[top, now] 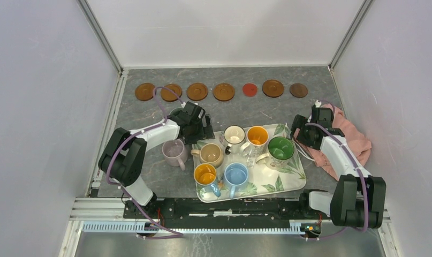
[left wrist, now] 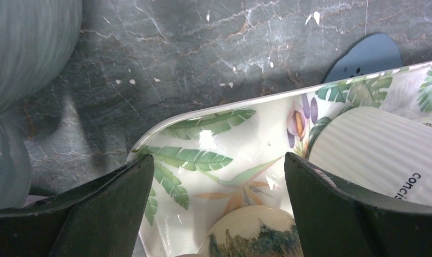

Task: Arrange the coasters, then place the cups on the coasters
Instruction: Move the tray to the center of the board.

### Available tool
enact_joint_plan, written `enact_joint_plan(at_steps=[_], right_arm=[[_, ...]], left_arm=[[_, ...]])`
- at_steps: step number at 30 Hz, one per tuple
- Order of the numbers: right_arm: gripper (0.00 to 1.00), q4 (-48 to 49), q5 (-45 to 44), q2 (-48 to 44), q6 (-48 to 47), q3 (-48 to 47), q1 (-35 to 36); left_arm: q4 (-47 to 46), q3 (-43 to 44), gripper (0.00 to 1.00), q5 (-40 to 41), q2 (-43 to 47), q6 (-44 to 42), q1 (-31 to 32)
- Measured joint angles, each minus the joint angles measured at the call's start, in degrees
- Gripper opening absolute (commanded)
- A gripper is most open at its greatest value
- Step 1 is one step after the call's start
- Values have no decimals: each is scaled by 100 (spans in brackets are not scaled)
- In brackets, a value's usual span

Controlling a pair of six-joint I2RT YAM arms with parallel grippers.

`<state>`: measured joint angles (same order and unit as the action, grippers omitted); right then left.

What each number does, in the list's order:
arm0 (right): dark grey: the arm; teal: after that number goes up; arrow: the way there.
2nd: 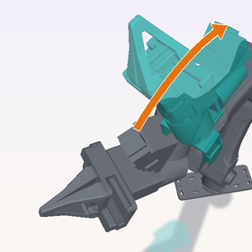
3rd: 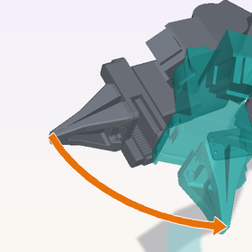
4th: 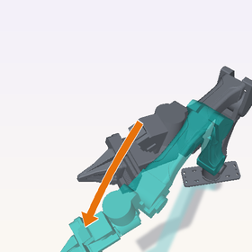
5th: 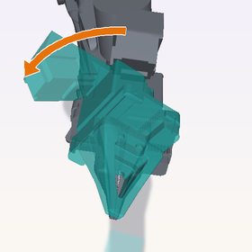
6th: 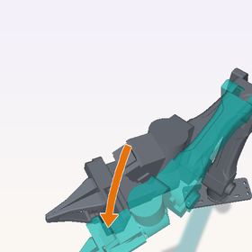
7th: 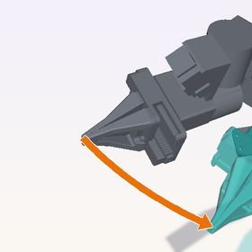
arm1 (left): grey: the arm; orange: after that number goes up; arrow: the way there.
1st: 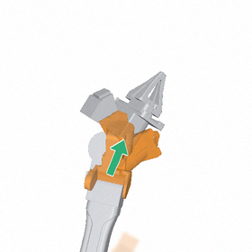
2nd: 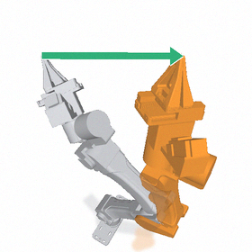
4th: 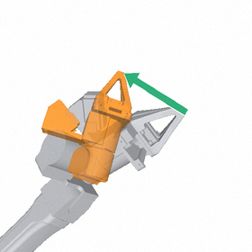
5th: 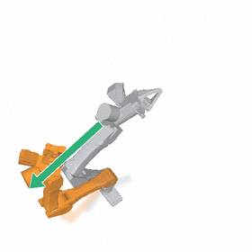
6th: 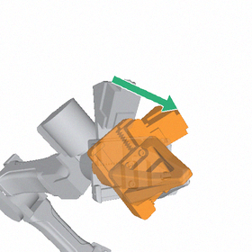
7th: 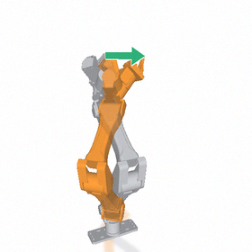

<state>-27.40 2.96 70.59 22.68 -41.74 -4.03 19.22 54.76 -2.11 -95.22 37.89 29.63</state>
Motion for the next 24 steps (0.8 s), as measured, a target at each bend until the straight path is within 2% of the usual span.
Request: enact_joint_plan(at_steps=[13, 20, 24], right_arm=[[58, -197, 243, -492, -251, 1036, 87], [35, -61, 177, -332, -201, 1102, 739], [28, 76, 52, -184, -118, 1091, 1156]], left_arm=[[168, 225, 100, -7, -168, -15, -358], [297, 378, 100, -9, -280, -24, -638], [361, 452, 100, 15, -332, -68, -870]])
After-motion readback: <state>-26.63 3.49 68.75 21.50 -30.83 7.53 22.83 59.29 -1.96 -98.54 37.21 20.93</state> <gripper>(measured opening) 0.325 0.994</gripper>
